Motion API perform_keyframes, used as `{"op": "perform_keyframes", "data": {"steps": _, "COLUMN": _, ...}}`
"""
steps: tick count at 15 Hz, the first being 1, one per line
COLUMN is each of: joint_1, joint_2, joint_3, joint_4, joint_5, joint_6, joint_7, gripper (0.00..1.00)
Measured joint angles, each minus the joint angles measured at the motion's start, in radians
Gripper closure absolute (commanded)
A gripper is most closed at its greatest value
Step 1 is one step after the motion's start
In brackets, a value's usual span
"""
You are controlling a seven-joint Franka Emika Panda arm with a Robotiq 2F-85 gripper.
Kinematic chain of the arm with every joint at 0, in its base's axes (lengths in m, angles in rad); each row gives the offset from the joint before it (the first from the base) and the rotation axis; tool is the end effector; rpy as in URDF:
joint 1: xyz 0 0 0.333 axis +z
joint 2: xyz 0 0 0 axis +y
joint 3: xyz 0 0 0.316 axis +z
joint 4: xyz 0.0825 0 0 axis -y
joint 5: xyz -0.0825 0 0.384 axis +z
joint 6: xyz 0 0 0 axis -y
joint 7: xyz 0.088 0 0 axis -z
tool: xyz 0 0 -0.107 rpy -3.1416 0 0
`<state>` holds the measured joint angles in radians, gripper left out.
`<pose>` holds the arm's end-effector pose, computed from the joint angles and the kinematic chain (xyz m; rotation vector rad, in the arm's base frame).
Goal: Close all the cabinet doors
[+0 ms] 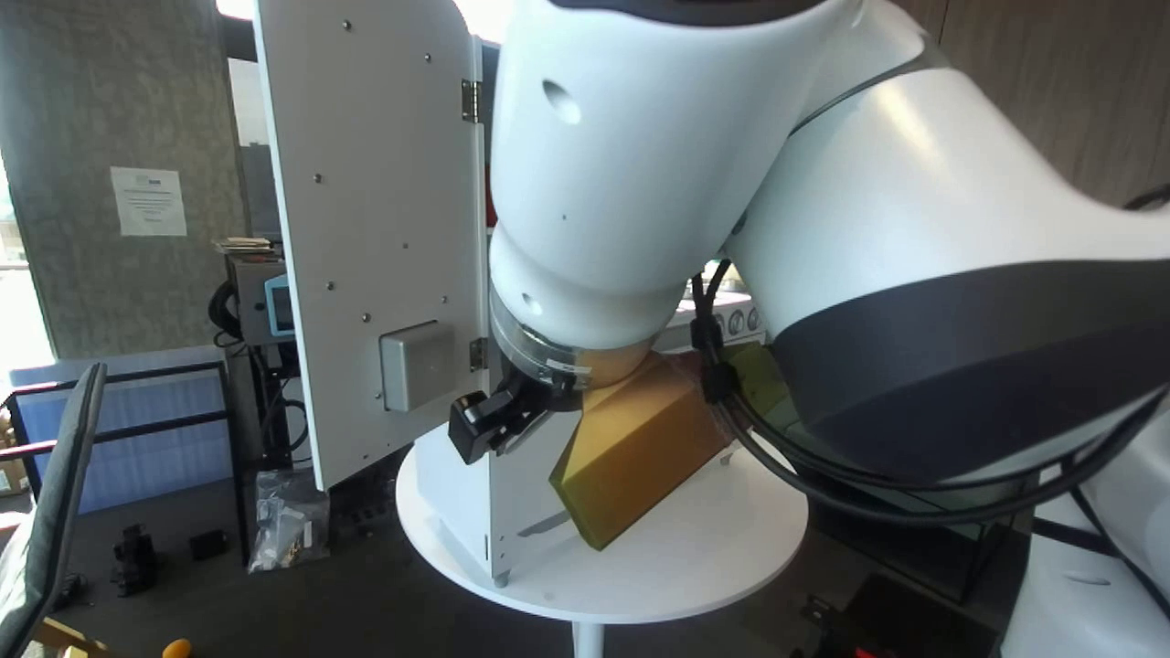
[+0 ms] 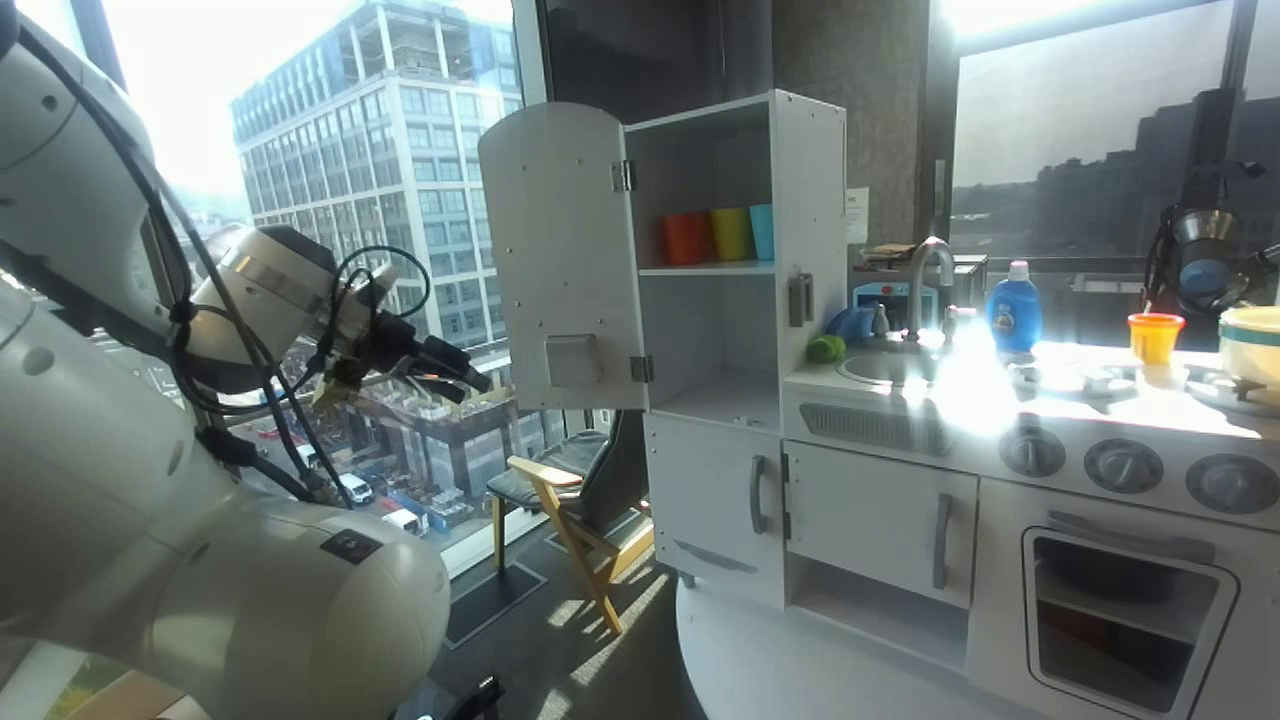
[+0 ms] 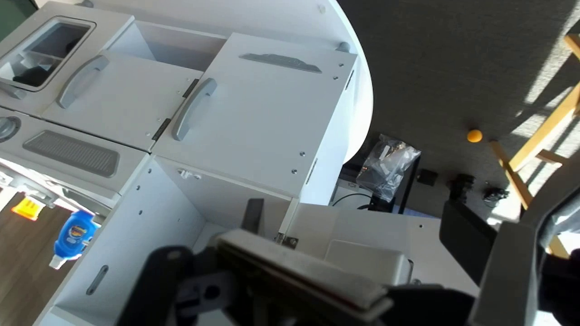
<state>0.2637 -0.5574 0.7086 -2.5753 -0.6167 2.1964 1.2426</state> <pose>0.2456 0.3238 0.4247 2.5444 0.0398 1.0141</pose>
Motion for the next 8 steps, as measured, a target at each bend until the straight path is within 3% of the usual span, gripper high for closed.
{"op": "perform_keyframes", "data": {"steps": 4, "joint_1": -0.037, "joint_2": 0.066, "joint_3": 0.044, "joint_4": 0.124, "joint_5": -0.029, "joint_6": 0.047, "joint_7": 0.055, "gripper": 0.00}}
{"op": "perform_keyframes", "data": {"steps": 8, "joint_1": -0.137, "joint_2": 0.160, "joint_3": 0.112, "joint_4": 0.267, "joint_5": -0.149, "joint_6": 0.051, "joint_7": 0.182, "gripper": 0.00}}
